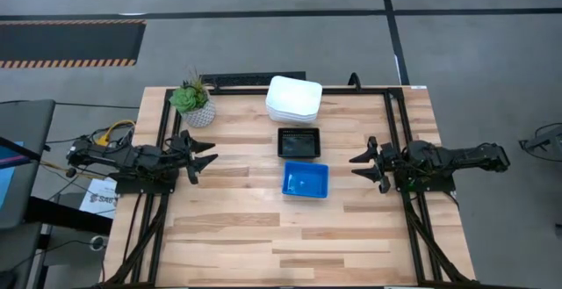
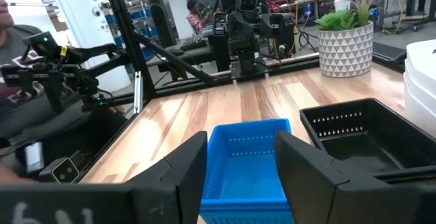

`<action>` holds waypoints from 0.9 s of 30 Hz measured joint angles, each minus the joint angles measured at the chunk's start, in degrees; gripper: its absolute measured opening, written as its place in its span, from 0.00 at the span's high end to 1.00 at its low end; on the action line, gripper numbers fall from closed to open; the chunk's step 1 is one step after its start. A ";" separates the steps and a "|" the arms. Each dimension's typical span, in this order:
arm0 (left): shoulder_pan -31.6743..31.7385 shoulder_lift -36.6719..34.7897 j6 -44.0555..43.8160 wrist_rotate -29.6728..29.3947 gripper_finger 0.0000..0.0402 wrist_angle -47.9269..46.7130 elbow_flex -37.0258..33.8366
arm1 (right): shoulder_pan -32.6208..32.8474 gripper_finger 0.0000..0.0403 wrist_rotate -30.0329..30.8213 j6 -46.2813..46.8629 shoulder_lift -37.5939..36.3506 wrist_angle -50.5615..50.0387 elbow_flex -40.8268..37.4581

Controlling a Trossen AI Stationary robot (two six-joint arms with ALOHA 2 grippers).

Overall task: Stack baskets by color
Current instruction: Return to Home Position

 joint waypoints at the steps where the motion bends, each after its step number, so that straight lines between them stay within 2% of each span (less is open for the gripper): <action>1: 0.00 -0.01 0.00 0.00 0.51 0.01 0.00 | 0.00 0.52 0.00 0.01 0.00 -0.01 0.00; 27: 0.02 0.01 -0.02 -0.07 0.51 -0.03 -0.04 | 0.00 0.52 -0.07 0.01 0.00 -0.02 -0.02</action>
